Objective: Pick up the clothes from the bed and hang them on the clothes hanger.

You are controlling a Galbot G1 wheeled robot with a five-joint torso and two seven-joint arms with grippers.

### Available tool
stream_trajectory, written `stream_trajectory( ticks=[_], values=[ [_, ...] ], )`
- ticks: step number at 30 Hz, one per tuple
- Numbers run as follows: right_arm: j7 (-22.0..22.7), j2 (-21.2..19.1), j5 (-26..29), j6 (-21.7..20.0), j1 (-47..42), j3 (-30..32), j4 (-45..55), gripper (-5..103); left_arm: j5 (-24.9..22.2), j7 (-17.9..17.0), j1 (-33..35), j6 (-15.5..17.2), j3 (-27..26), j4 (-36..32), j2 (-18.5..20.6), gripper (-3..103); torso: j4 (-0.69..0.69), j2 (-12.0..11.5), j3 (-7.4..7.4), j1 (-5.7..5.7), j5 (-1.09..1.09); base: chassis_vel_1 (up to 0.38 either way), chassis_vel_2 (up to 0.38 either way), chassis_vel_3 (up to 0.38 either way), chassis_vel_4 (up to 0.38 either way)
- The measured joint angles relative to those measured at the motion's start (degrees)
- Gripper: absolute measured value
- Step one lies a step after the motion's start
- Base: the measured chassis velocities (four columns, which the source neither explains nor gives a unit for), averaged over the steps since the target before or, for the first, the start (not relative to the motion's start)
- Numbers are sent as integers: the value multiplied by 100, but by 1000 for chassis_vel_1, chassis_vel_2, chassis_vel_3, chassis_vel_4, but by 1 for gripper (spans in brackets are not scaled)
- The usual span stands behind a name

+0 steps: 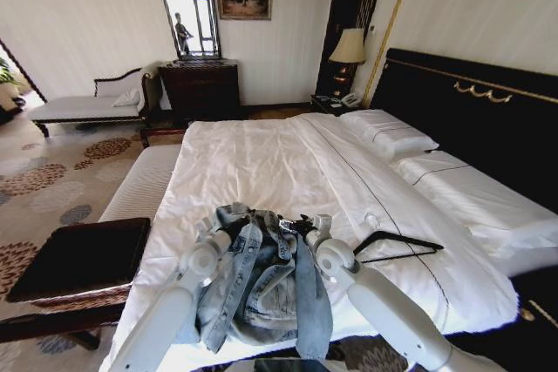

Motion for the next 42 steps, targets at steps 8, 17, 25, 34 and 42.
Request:
stream_trajectory(
  ticks=[8,17,25,34,42],
  values=[
    [1,59,-11,0,94,-73,-67,100,-110,195,495,-12,-544,11,0,4,-5,0,0,0,1,0,0,0,0],
    [32,-42,10,-3,36,-26,21,100,225,499,872,-120,-944,619,28,4,-3,-1,0,0,0,0,0,0,0],
    [-56,-66,-122,20,-14,2,63,100,1255,474,966,-303,-883,601,61,18,-5,-1,0,1,1,0,0,0,0],
    [-217,-66,-347,126,-209,67,21,100,2697,713,1695,-618,-1115,-97,113,49,-3,0,0,0,1,0,0,0,0],
    [-473,-70,-846,260,-410,234,-63,100,3600,658,2196,-1022,-1554,-490,-55,77,-3,0,0,1,1,0,0,0,0]
  ],
)
